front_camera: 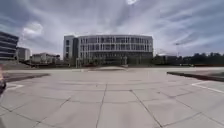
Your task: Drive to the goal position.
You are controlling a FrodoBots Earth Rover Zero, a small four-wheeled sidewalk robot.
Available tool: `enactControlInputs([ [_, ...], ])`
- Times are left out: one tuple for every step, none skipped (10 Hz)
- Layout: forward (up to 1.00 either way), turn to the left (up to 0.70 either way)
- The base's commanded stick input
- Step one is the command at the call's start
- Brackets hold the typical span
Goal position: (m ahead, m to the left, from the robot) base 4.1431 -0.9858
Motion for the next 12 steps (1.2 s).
enactControlInputs([
  [0.5, 0.0],
  [0.5, 0.0],
  [0.5, 0.0],
  [0.5, 0.0],
  [0.5, 0.0],
  [0.5, 0.0],
  [0.5, 0.0],
  [0.5, 0.0],
  [0.5, 0.0],
  [0.5, 0.0],
  [0.5, 0.0],
  [0.5, 0.0],
])
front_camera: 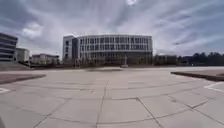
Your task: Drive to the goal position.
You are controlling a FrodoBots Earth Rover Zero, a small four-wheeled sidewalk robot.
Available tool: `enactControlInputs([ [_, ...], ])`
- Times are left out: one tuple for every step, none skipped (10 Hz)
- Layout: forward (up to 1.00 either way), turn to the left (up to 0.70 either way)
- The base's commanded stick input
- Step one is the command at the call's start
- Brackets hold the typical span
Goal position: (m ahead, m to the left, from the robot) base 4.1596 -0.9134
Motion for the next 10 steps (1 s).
enactControlInputs([
  [0.5, 0.0],
  [0.5, 0.0],
  [0.5, 0.0],
  [0.5, -0.06],
  [0.5, -0.22],
  [0.5, -0.08],
  [0.5, 0.0],
  [0.5, 0.0],
  [0.5, 0.0],
  [0.5, 0.0],
])
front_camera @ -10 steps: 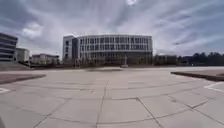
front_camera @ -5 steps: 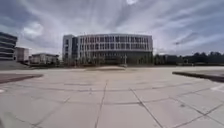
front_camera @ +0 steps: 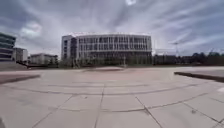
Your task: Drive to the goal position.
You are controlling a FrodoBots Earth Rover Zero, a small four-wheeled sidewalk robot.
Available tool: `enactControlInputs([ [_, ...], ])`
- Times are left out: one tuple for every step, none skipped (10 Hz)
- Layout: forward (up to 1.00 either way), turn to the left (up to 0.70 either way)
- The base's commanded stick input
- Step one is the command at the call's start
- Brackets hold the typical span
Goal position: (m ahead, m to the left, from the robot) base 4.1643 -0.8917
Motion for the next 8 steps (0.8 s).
enactControlInputs([
  [0.5, 0.0],
  [0.5, 0.0],
  [0.5, 0.0],
  [0.5, 0.0],
  [0.5, 0.0],
  [0.5, 0.0],
  [0.5, 0.0],
  [0.5, 0.0],
])
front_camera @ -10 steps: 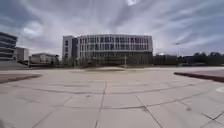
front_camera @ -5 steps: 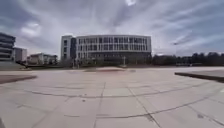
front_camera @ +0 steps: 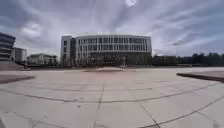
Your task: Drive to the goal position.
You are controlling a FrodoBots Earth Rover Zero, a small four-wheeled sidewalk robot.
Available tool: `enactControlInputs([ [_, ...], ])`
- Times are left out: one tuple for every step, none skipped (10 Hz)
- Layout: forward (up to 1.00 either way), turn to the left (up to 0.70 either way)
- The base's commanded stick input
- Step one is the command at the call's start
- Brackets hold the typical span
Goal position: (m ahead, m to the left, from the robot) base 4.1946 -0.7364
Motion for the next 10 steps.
enactControlInputs([
  [0.5, 0.0],
  [0.5, -0.25],
  [0.5, -0.41],
  [0.5, -0.28],
  [0.5, 0.0],
  [0.5, -0.03],
  [0.5, -0.28],
  [0.5, -0.1],
  [0.5, -0.04],
  [0.5, -0.16],
])
